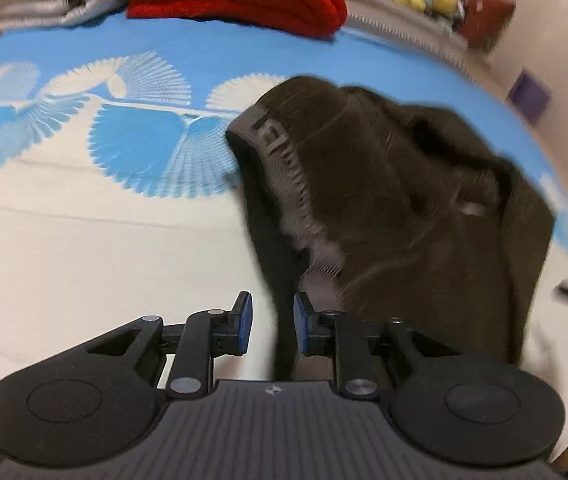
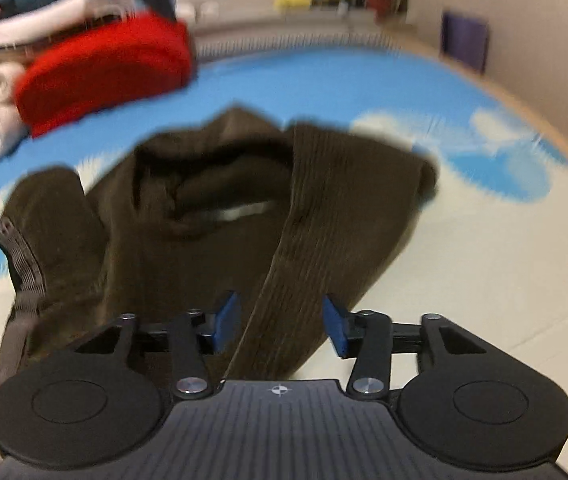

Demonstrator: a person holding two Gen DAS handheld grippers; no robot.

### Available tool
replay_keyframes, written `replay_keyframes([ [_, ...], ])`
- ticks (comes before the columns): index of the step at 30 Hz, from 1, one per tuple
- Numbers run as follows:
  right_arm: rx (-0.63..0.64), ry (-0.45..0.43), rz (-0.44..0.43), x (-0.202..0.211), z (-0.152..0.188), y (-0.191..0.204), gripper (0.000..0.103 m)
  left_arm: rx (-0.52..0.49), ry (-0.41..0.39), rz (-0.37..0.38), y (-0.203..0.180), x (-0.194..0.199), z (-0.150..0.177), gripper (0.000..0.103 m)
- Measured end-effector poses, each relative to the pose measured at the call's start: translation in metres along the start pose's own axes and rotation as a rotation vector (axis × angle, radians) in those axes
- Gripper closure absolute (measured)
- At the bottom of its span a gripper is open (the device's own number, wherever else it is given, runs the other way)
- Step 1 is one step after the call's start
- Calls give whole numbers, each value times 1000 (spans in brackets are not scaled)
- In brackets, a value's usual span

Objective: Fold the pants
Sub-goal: 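Grasp the grey waistband with the left tool while the right tool grasps a pant leg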

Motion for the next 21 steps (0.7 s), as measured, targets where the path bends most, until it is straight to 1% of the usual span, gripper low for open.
replay_keyframes([
  [1, 8, 19, 5, -12, -2, 0, 37, 10, 10, 14, -2, -5, -1, 66],
  [2, 20, 31, 9, -20, -4, 1, 34, 23, 30, 11, -4, -12, -2, 54],
  [3, 32, 44, 12, -28, -5, 3, 31, 39, 54, 2, -6, -20, -1, 46],
  [4, 47, 63, 12, -39, -7, 5, 30, 49, 74, -3, -8, -28, -1, 44],
  [5, 58, 79, 13, -46, -7, 7, 29, 57, 94, 0, -9, -36, -1, 40],
  [6, 74, 103, 19, -55, -5, 11, 28, 58, 109, 0, -13, -41, -1, 33],
  [8, 129, 172, 57, -74, 2, 20, 28, 41, 130, -16, -16, -55, 1, 26],
  [10, 183, 211, 81, -89, 6, 26, 29, 20, 157, -22, -21, -67, 3, 25],
  [11, 201, 217, 82, -91, 8, 29, 31, 7, 180, -23, -24, -73, 6, 24],
  [12, 217, 223, 86, -93, 9, 32, 35, -14, 196, -28, -26, -81, 8, 23],
  [13, 226, 227, 93, -95, 10, 33, 48, -42, 215, -40, -29, -86, 12, 23],
  [14, 230, 233, 99, -95, 10, 33, 55, -77, 232, -61, -33, -90, 17, 23],
  [15, 229, 239, 102, -95, 11, 33, 67, -120, 238, -82, -35, -93, 21, 23],
  [16, 221, 238, 101, -93, 12, 31, 82, -165, 227, -95, -38, -95, 25, 21],
  [17, 210, 235, 97, -90, 11, 29, 91, -210, 203, -107, -41, -95, 28, 21],
  [18, 195, 228, 92, -86, 10, 27, 96, -237, 187, -112, -43, -94, 31, 26],
  [19, 169, 210, 94, -78, 8, 24, 96, -241, 179, -99, -44, -93, 32, 34],
  [20, 144, 192, 96, -71, 5, 21, 96, -237, 170, -81, -45, -90, 33, 49],
  [21, 112, 166, 93, -61, 0, 17, 96, -241, 153, -90, -45, -86, 33, 61],
])
Point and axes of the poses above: each gripper's, at about its wrist camera, not at the fingertips, and x roughly against the way its jaws point, y to its left, z to its underside, the point moved 4 cm from there along -x, roughly the way its jaws point, and after that the axes turned 6 degrees about x, right-handed, at the moved point
